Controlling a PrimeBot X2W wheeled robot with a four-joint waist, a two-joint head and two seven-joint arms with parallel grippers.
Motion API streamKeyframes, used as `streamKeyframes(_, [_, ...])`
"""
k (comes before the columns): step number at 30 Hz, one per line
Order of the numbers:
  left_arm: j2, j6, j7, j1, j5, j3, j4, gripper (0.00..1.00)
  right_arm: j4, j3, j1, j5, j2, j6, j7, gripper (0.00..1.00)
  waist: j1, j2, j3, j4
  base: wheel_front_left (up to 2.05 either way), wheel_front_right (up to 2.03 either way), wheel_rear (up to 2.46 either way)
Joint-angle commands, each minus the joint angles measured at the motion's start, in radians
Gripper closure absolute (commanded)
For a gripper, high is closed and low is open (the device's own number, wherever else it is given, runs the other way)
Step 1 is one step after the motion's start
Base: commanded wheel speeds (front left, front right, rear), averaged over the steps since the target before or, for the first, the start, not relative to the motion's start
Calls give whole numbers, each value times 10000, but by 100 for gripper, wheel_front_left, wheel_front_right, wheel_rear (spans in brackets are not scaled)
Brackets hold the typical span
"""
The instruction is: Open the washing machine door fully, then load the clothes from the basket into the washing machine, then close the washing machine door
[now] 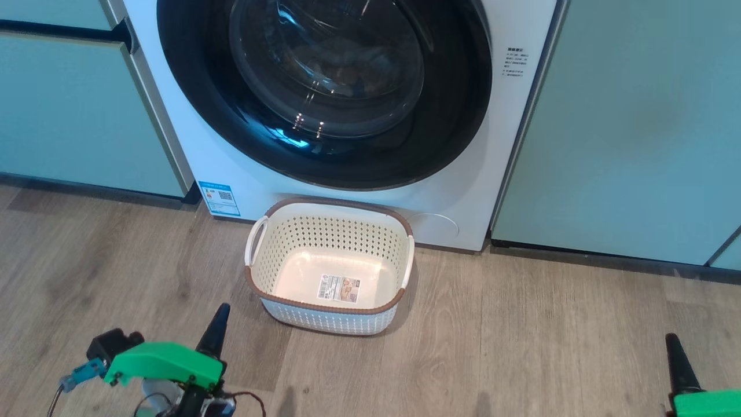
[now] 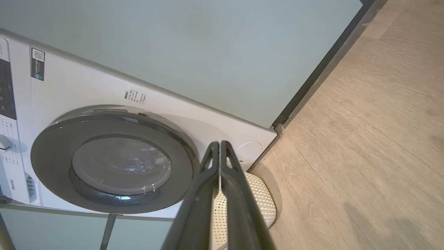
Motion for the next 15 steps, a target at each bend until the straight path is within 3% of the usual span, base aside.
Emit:
streamKeyframes(1, [76, -9, 73, -450, -221, 385, -399, 100, -410, 88, -666, 265, -158, 1, 73, 100, -1, 0, 5, 2, 0, 0, 0])
streamKeyframes(15, [-147, -11, 484, -439, -1519, 707, -721, 100, -543, 62, -884, 1752, -176, 2, 484, 100, -1, 0, 71, 32, 0, 0, 0])
